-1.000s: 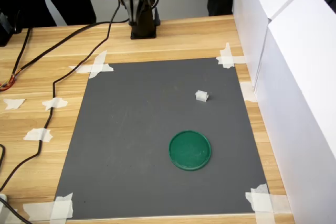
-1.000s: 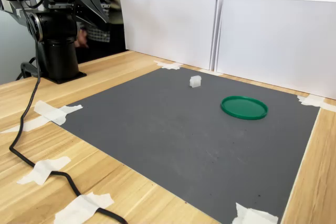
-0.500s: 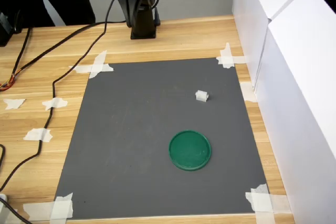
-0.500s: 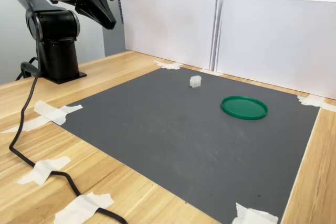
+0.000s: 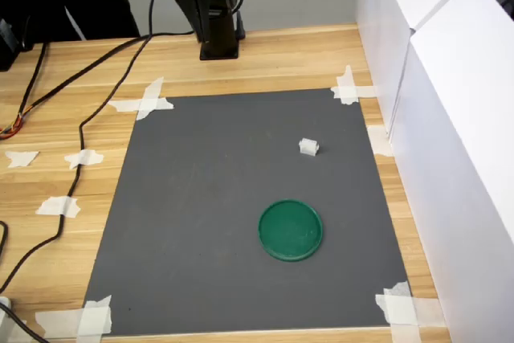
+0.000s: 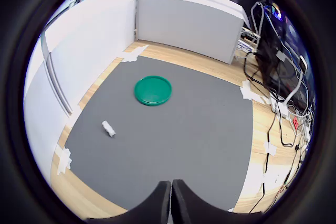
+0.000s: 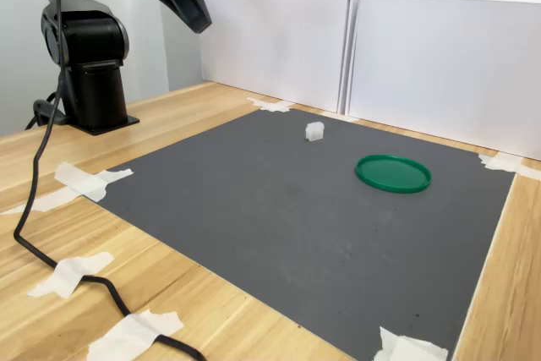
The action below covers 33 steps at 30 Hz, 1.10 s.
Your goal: Grasp a white terminal and put it on the green lid.
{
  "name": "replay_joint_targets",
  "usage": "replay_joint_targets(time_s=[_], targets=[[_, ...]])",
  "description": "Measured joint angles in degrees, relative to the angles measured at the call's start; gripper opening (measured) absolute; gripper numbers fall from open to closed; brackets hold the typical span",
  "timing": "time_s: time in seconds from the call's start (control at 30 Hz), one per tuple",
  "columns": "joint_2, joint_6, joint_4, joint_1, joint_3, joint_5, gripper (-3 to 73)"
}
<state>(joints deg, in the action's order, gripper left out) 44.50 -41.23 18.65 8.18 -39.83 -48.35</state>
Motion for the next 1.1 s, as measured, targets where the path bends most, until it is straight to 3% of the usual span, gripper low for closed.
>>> replay_joint_targets(time_s=[0.23,0.5,0.67,0.77,0.87,1.1], targets=[[6.79,-1.59,0.43,-0.98,-8.5,-8.11,-1.6],[12.51,-0.61,-3.27,-13.65,-14.85,-11.82,-1.6],[17.03,0.35,-8.01,-22.0,-17.76,-14.91,3.6],[20.37,0.38,-10.52,-25.2,-19.35,-16.3,12.2],[23.23,0.38,-11.72,-27.12,-21.35,-17.3,25.4],[28.34,0.38,-14.6,-30.19,-27.3,-18.22,62.9]])
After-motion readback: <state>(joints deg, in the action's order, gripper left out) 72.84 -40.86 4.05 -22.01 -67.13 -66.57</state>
